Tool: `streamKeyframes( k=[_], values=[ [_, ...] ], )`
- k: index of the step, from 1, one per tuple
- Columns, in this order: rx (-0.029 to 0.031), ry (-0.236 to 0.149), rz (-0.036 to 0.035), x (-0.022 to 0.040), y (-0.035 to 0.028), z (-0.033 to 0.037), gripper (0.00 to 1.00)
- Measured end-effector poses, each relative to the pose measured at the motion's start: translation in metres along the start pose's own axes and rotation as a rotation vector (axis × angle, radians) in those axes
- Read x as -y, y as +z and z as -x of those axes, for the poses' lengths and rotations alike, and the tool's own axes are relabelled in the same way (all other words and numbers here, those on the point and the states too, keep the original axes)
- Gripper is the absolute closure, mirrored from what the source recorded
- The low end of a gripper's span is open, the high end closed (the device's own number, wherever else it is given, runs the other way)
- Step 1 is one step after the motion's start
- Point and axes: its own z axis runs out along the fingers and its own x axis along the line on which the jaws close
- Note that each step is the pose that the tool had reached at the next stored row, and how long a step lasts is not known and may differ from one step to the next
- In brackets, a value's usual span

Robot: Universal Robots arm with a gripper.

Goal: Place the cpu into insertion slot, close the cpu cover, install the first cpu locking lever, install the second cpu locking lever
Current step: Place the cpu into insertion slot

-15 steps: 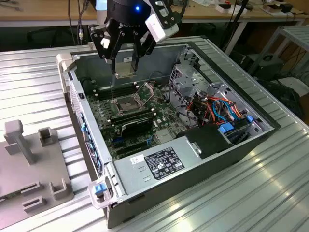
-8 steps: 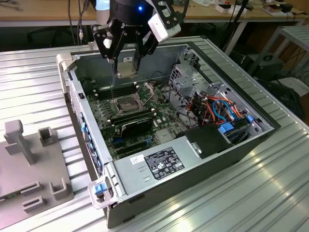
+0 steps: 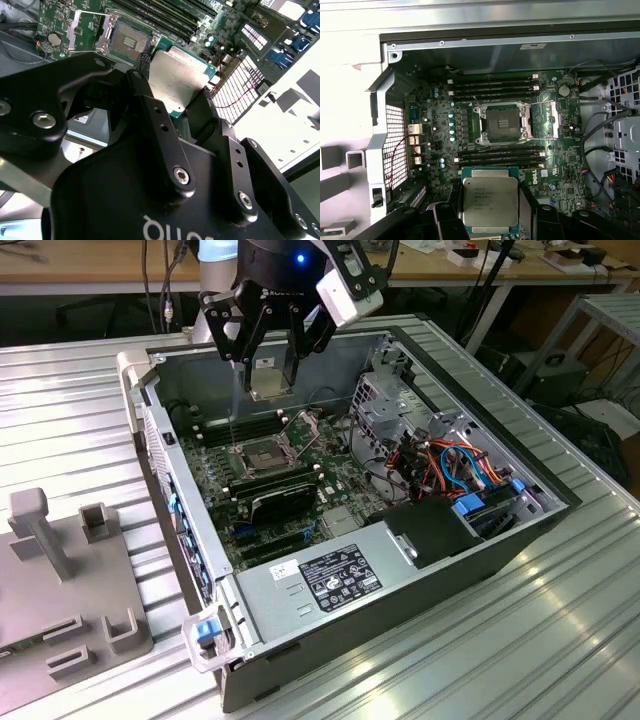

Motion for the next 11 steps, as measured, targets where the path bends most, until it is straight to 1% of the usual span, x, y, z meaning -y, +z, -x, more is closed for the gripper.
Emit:
streamKeyframes(
  k=[11],
  values=[
    [0.0, 0.0, 0.0001, -0.0002, 0.0001, 0.0023, 0.45]
  ],
)
